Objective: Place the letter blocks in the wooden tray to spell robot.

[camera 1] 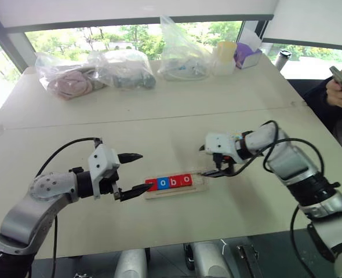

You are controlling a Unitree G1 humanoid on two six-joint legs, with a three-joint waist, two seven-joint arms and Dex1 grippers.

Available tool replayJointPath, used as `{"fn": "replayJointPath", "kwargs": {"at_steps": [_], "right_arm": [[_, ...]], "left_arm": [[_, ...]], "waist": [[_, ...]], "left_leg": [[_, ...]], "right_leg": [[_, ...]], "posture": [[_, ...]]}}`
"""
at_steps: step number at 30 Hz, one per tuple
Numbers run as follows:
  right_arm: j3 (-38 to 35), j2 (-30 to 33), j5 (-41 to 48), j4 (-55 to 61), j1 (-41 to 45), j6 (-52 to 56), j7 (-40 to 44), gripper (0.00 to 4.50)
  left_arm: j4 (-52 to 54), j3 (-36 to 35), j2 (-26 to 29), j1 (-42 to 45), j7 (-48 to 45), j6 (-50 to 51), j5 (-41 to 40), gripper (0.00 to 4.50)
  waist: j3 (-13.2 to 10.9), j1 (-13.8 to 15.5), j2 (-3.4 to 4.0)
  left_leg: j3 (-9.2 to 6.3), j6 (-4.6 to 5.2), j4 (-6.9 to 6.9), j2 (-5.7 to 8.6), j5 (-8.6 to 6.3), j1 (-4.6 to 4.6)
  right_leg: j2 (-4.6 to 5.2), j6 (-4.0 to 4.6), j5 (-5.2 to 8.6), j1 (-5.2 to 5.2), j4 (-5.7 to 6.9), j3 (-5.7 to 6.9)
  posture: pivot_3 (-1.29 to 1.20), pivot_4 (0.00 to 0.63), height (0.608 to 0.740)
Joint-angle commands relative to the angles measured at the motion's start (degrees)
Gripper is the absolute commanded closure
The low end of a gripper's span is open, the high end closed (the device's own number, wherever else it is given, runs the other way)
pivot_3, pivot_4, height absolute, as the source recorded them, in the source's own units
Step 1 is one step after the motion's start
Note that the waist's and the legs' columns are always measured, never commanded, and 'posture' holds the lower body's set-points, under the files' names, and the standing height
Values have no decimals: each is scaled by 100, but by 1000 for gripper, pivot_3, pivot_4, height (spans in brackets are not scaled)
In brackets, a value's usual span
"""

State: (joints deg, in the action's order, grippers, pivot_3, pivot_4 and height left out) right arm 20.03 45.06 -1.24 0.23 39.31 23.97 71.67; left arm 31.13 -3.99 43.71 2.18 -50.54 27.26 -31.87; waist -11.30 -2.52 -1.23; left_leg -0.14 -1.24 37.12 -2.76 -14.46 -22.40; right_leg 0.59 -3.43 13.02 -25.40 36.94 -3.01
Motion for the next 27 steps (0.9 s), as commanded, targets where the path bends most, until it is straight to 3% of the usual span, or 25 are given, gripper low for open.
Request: {"fn": "replayJointPath", "kwargs": {"at_steps": [1, 7, 10, 13, 21, 27], "right_arm": [[-548, -42, 49, 72, 103, 380, -543, 40], [-1169, -708, -309, -210, 282, 1941, -2387, 40], [-1670, -1427, -581, -507, 444, 3243, -3809, 40], [-1973, -1799, -628, -541, 464, 3763, -4476, 40], [-2133, -2247, -519, -593, 270, 4401, -5336, 40], [-2941, -2804, -200, -691, 349, 5279, -5789, 40]], "left_arm": [[136, -95, 13, 8, 13, -61, -7, 0], [66, -17, -56, 82, 29, -106, 32, 0], [-35, 55, -93, 188, -8, -149, 71, 0], [-124, 99, -114, 282, -50, -174, 96, 0], [-214, 115, -141, 373, -129, -200, 144, 0], [-173, 73, -152, 321, -119, -202, 160, 0]], "waist": [[0, -22, 0], [0, -37, 0], [0, -27, -1], [1, -3, 0], [1, -22, 0], [5, -21, -3]], "left_leg": [[0, 0, 0, 0, 0, 1], [-1, 0, -1, -2, 0, 2], [0, 0, -1, -1, 0, -1], [-1, 0, -1, 0, 0, -3], [-1, 0, -5, 0, 0, -6], [-3, 0, -5, 0, 0, -2]], "right_leg": [[0, 0, 0, 0, 0, 0], [-3, 4, -2, -2, 6, -1], [-2, 10, -6, -2, 4, -2], [-1, 14, -9, -4, 4, -2], [-1, 9, -5, -4, 3, -2], [-2, 5, -3, -1, 3, -2]], "posture": [[0, 150, 740], [0, 150, 740], [0, 150, 740], [0, 150, 740], [0, 150, 740], [0, 150, 740]]}}
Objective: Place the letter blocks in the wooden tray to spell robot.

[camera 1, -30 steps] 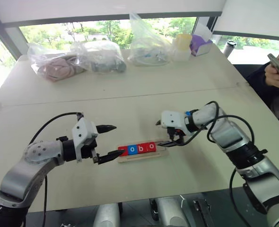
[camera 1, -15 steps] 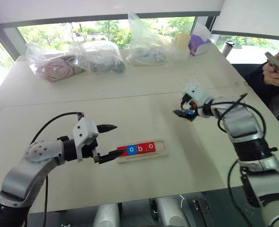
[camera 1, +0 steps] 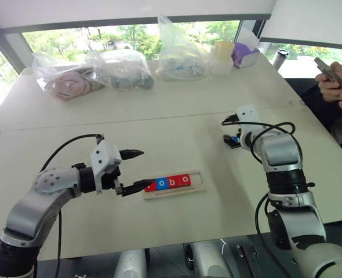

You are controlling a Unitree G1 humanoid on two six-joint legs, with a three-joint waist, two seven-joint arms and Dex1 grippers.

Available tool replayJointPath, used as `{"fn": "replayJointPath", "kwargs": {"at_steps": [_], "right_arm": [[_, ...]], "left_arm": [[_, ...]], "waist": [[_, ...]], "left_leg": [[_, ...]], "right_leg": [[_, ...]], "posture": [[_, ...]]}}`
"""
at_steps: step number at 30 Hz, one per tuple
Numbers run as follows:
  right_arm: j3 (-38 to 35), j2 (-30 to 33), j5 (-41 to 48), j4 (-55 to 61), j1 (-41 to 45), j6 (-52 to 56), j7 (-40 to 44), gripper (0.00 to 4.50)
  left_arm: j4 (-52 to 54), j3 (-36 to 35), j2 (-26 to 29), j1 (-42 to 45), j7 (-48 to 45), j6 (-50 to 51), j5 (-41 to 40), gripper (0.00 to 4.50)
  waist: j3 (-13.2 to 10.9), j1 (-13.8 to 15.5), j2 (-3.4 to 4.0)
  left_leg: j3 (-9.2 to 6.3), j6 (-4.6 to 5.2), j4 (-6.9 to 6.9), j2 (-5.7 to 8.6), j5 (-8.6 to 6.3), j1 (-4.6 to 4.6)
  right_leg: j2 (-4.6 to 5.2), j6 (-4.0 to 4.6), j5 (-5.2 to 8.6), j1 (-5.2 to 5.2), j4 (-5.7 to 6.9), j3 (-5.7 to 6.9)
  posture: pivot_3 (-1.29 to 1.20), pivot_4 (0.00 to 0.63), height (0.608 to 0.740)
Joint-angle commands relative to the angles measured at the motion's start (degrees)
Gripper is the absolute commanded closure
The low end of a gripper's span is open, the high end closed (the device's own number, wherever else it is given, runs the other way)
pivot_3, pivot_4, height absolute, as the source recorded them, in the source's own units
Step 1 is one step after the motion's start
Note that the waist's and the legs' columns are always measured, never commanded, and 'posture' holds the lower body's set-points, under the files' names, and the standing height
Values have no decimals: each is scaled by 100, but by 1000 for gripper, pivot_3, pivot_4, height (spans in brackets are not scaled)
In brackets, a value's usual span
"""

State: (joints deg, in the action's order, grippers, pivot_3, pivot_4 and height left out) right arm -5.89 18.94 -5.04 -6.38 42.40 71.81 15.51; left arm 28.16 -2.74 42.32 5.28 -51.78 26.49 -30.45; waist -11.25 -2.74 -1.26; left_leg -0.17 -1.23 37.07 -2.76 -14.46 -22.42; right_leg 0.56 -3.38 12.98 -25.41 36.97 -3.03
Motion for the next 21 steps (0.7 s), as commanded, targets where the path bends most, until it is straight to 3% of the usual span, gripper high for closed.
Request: {"fn": "replayJointPath", "kwargs": {"at_steps": [1, 11, 15, 19, 21], "right_arm": [[-512, -305, 229, -6, 66, 706, -235, 40], [-847, -841, 408, 553, -23, 1545, -605, 40], [-861, -841, 458, 507, -1, 1468, -624, 1233], [-747, -709, 536, 530, 16, 1360, -575, 3270], [-645, -577, 610, 660, -16, 1455, -508, 3373]], "left_arm": [[132, -54, -16, 2, 12, -123, 19, 0], [138, -29, -54, -2, 57, -139, 41, 0], [100, 7, -66, 22, 59, -165, 64, 0], [31, 56, -105, 75, 28, -190, 88, 0], [-5, 101, -132, 97, 3, -217, 108, 0]], "waist": [[1, 1, 0], [4, -28, -2], [6, -108, -6], [7, -156, -7], [6, -152, -6]], "left_leg": [[0, 0, 0, 0, 0, 0], [-8, 0, -5, -1, 0, 1], [-8, 0, -6, -1, 0, 1], [-8, 1, -7, -2, 0, 2], [-9, 1, -11, -2, 0, 3]], "right_leg": [[0, 1, 0, 1, 0, 0], [-1, 0, 0, 1, -1, 4], [-1, -1, 2, 1, -2, 4], [-1, -3, 3, 1, -3, 4], [-3, -4, 3, 1, -3, 4]], "posture": [[0, 150, 740], [0, 150, 740], [0, 150, 740], [0, 150, 740], [0, 150, 740]]}}
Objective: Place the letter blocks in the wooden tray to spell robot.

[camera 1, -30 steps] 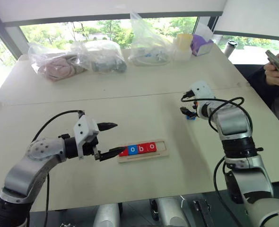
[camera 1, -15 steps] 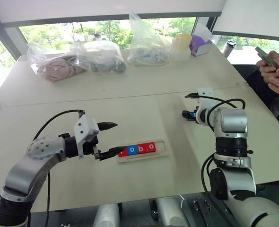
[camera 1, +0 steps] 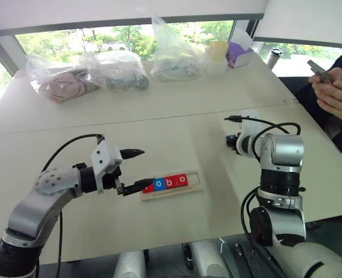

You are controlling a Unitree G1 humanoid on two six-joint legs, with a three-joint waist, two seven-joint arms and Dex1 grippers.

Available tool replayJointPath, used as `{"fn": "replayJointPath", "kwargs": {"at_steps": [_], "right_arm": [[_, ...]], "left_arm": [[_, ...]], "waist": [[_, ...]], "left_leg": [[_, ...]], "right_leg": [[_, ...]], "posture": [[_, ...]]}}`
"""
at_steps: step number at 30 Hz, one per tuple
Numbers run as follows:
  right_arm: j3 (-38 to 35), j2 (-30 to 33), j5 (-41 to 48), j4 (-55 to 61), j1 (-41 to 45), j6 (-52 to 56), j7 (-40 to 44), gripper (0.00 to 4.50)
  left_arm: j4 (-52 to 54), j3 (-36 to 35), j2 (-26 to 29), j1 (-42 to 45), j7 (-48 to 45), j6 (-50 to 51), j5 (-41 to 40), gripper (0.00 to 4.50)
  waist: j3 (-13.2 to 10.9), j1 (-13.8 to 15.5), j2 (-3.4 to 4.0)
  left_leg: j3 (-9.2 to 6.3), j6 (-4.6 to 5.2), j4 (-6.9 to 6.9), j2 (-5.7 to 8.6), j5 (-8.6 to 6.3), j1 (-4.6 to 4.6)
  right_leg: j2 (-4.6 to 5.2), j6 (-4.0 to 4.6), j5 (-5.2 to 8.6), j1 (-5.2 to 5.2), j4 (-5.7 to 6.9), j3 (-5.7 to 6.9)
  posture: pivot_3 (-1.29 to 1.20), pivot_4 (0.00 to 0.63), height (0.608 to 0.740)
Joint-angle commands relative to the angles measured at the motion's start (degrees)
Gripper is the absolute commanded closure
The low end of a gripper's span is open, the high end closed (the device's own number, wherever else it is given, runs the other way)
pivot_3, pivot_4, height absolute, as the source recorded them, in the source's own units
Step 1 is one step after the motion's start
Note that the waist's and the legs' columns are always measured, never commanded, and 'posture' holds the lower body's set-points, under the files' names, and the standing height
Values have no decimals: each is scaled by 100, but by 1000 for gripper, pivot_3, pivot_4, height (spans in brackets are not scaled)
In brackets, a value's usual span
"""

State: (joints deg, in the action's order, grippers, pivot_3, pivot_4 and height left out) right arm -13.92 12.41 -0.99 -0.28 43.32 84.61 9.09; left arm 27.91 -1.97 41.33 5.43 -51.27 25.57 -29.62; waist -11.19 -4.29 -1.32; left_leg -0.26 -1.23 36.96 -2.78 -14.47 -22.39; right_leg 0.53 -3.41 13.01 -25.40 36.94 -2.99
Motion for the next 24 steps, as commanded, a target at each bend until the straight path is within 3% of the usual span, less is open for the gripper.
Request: {"fn": "replayJointPath", "kwargs": {"at_steps": [1, 6, 12, 16, 24], "right_arm": [[231, 176, 249, 171, -142, 296, 187, 3373], [353, 710, 731, 1204, -570, 789, 415, 3373], [351, 1633, 2748, 2767, -1686, 789, 194, 3373], [104, 2118, 4774, 3225, -2393, 789, -805, 3373], [-141, 2467, 8299, 2466, -2376, 789, -3953, 3373]], "left_arm": [[6, 48, -47, 89, -62, -141, 32, 0], [-69, 138, -110, 108, -160, -223, 82, 0], [-181, 230, -155, 142, -276, -330, 131, 0], [-240, 267, -168, 175, -329, -365, 143, 0], [-306, 274, -177, 214, -383, -368, 161, 0]], "waist": [[0, 10, 0], [-1, 41, 1], [-2, 33, 3], [-3, 29, 0], [-4, 30, -3]], "left_leg": [[-1, 0, 0, 0, 0, 0], [-5, 0, -3, 0, 0, -8], [-2, 1, -19, 1, -1, -28], [-2, 3, -31, 1, -2, -28], [-1, 3, -36, 1, -2, -21]], "right_leg": [[0, 0, 0, 0, 0, 0], [2, -2, 3, -1, -11, 2], [3, -4, 1, 0, -60, 2], [2, -5, 2, 0, -70, 1], [2, -2, 0, 4, -79, -2]], "posture": [[0, 150, 740], [0, 150, 740], [0, 150, 740], [0, 150, 740], [0, 150, 740]]}}
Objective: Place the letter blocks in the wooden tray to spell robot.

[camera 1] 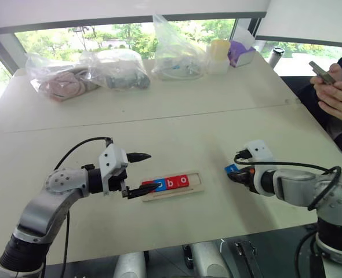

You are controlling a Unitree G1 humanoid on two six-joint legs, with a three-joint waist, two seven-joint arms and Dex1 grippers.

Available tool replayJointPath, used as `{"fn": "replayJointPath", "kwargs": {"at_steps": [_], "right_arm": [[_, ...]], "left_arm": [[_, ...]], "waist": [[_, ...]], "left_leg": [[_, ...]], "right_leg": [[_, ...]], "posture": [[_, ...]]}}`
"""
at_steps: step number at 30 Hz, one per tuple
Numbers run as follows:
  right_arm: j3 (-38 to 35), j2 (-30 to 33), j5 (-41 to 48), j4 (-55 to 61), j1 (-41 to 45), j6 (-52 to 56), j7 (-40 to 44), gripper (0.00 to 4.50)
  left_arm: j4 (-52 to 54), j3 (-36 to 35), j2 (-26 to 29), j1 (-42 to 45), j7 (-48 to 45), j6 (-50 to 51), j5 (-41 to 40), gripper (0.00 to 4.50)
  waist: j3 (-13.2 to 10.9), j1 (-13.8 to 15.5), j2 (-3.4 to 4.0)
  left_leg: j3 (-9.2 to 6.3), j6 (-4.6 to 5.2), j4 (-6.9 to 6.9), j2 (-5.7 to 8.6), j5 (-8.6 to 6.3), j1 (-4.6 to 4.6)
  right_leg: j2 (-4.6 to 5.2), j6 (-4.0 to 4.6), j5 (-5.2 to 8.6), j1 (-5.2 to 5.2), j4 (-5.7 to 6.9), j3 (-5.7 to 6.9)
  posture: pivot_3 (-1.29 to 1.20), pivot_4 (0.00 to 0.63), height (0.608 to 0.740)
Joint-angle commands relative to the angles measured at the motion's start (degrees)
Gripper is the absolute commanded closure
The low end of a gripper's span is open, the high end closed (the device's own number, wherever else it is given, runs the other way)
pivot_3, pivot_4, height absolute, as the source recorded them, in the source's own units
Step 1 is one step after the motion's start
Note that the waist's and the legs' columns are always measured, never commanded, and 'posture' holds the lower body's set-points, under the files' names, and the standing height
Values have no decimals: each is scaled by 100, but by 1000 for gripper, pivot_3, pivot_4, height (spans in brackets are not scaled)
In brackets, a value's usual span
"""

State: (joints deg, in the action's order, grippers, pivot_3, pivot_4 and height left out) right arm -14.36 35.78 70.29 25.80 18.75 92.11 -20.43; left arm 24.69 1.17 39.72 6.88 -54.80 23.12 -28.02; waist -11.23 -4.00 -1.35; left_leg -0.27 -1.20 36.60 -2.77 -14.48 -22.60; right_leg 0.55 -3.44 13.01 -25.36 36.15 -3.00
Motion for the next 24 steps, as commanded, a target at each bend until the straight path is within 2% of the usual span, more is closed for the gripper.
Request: {"fn": "replayJointPath", "kwargs": {"at_steps": [1, 3, 4, 6, 7, 8, 9, 11, 13, 14, 16, 17, 19, 24], "right_arm": [[225, 532, 2041, -224, -4, -438, -1615, 3373], [876, 1330, 3440, -313, -61, -1302, -2508, 2310], [1167, 1671, 3926, -314, -41, -1658, -2784, 1933], [1534, 2183, 3842, -199, 439, -1467, -2353, 975], [1679, 2417, 3806, -128, 701, -1300, -1940, 427], [1749, 2596, 3488, 23, 1042, -995, -1328, 79], [1818, 2731, 3260, 125, 1263, -843, -887, 79], [2145, 3325, 1798, 766, 1732, -875, 1083, 79], [2570, 4200, -53, 1004, 1554, -2293, 3570, 79], [2901, 4599, -1160, 861, 1321, -3395, 4610, 79], [3422, 4949, -3059, 288, 923, -5371, 6005, 79], [3759, 4985, -4058, -155, 825, -6290, 6486, 79], [4187, 4837, -5405, -1023, 775, -7658, 7311, 79], [4205, 3761, -6012, -2830, 1156, -9182, 8907, 79]], "left_arm": [[10, -40, -17, 71, -31, -125, 7, 0], [10, -44, -24, 81, -16, -111, 6, 0], [13, -45, -27, 88, -8, -102, 4, 0], [21, -45, -34, 97, 8, -85, 0, 0], [25, -45, -34, 100, 12, -81, 1, 0], [24, -45, -36, 105, 14, -76, -1, 0], [23, -46, -38, 108, 13, -73, -2, 0], [-13, -42, -41, 136, 9, -90, 15, 0], [-57, -37, -45, 185, 5, -99, 30, 0], [-65, -35, -47, 198, 8, -100, 35, 0], [-68, -37, -48, 217, 10, -100, 40, 0], [-58, -44, -53, 226, 21, -86, 33, 0], [-38, -56, -43, 231, 29, -73, 34, 0], [-1, -117, 8, 227, 30, -47, 15, 0]], "waist": [[0, 1, 0], [-3, 3, 5], [-4, 5, 3], [-5, -3, 1], [-5, -10, 2], [-7, -15, 5], [-7, -9, 5], [-8, 22, 11], [-7, 113, 12], [-7, 156, 12], [-7, 161, 12], [-6, 155, 13], [-6, 145, 14], [-7, 140, 14]], "left_leg": [[0, 0, 0, 0, 0, -3], [6, 0, -5, 2, 0, -7], [7, 0, -8, 2, 0, -8], [7, 0, -12, 3, 0, -11], [7, 0, -13, 3, 0, -10], [13, 0, -15, 2, 0, -9], [15, 1, -16, 1, 0, -4], [5, 1, -24, -1, 0, 2], [-2, 1, -36, -2, 0, 1], [-3, 0, -40, -4, 0, 1], [3, -1, -45, -5, -1, -4], [13, -1, -48, -5, -1, -4], [36, -1, -42, -4, -1, -13], [58, -1, -36, -3, -1, -13]], "right_leg": [[0, 0, 0, 0, -4, 0], [3, 0, 0, -1, -9, -5], [4, 0, 0, -1, -13, -6], [4, -2, 2, -1, -21, -6], [3, -3, 2, -2, -22, -7], [2, -3, 2, -6, -22, -10], [1, -3, 2, -7, -17, -13], [-3, -3, 2, -7, -14, -8], [-2, -3, 4, -14, -16, 3], [-2, -5, 7, -16, -20, 7], [1, -10, 11, -12, -45, 13], [5, -10, 10, -6, -64, 12], [16, -12, 7, -6, -79, 6], [20, -19, -11, -10, -71, -8]], "posture": [[0, 150, 740], [0, 150, 740], [0, 150, 740], [0, 150, 740], [0, 150, 740], [0, 150, 740], [0, 150, 740], [0, 150, 740], [0, 150, 740], [0, 150, 740], [0, 150, 740], [0, 150, 740], [0, 150, 740], [0, 150, 740]]}}
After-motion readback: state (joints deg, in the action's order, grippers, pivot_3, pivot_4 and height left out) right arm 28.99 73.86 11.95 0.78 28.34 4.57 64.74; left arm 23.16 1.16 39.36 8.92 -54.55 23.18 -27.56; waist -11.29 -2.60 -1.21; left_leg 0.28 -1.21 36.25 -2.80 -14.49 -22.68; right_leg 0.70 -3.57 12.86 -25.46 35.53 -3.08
